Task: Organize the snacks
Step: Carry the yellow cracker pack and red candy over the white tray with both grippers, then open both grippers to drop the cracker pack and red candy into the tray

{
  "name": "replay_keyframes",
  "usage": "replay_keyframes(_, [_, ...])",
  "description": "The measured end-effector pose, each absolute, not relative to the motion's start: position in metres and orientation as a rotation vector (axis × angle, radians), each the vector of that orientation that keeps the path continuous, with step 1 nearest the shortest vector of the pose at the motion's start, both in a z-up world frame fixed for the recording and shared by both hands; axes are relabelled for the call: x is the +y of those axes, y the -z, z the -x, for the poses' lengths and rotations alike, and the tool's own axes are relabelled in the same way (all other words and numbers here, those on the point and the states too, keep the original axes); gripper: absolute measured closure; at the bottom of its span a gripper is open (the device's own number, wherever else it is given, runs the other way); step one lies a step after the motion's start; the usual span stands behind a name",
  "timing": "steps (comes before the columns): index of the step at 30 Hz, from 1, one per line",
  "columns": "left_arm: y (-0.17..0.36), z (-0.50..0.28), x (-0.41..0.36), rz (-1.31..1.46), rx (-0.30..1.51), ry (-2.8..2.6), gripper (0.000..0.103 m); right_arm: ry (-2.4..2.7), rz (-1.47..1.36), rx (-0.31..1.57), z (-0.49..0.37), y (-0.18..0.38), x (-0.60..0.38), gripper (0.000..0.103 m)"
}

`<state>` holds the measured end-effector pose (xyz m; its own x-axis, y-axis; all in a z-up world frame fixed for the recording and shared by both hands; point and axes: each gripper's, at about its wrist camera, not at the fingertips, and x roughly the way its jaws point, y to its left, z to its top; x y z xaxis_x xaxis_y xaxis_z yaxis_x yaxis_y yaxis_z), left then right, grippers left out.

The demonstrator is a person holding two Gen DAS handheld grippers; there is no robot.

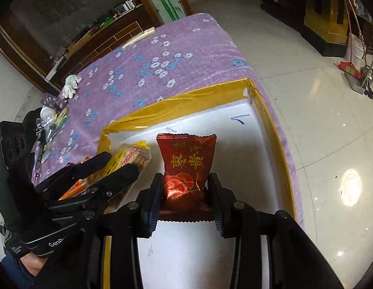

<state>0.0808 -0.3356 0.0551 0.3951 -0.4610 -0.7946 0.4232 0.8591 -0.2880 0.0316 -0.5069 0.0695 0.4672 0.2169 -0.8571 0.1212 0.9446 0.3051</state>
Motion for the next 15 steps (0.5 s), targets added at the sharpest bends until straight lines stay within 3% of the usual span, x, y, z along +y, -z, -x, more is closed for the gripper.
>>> replay_keyframes(15, [-0.049, -0.086, -0.334, 0.07, 1.015, 0.599, 0.032, -0.026, -0.352, 1.141, -0.059, -0.051, -0.509, 0.065])
